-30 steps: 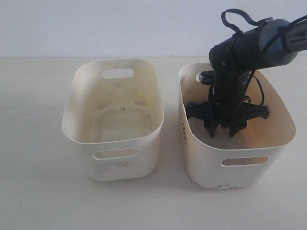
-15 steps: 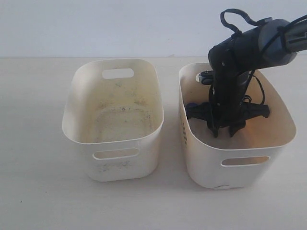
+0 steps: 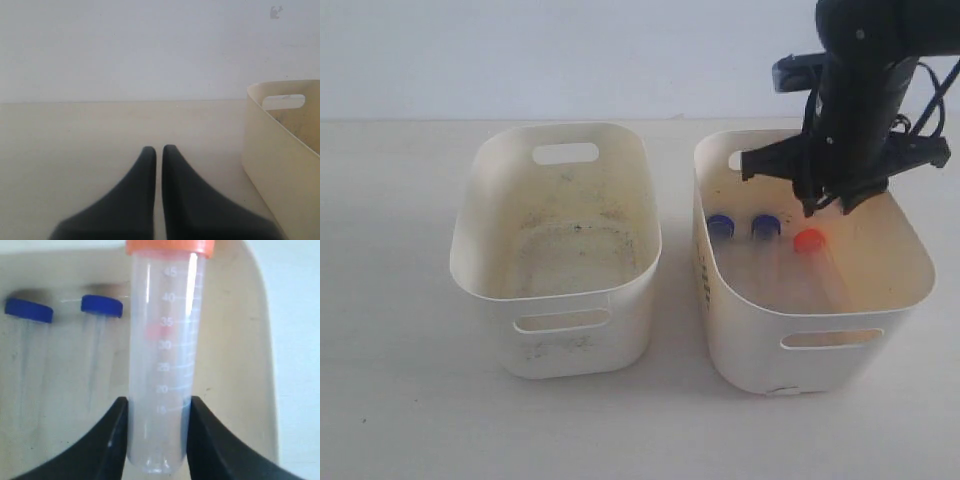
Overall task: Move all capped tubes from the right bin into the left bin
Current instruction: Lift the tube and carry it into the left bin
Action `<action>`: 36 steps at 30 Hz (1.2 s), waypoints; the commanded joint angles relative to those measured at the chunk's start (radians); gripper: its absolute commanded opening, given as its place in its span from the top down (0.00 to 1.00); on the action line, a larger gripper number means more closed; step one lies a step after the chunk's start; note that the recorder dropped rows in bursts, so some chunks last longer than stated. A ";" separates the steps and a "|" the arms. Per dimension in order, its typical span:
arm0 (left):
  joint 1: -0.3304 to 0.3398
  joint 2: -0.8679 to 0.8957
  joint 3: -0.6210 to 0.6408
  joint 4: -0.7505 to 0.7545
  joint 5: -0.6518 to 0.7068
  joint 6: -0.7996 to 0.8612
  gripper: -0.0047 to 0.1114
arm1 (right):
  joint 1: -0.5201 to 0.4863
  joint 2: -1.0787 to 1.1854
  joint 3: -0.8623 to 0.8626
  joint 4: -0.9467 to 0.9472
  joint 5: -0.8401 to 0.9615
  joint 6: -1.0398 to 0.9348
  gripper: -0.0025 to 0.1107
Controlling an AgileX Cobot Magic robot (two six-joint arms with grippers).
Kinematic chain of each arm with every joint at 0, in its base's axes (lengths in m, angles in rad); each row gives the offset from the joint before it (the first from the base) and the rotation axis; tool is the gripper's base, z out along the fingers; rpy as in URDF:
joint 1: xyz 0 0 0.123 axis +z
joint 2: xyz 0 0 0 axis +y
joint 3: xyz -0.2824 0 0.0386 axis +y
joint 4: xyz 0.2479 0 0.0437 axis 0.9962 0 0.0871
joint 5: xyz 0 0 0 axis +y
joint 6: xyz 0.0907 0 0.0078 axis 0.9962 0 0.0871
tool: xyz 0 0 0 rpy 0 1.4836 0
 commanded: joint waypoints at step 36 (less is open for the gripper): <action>-0.007 0.004 -0.002 -0.003 -0.007 -0.004 0.92 | 0.409 0.020 0.003 0.219 -0.532 -0.094 0.95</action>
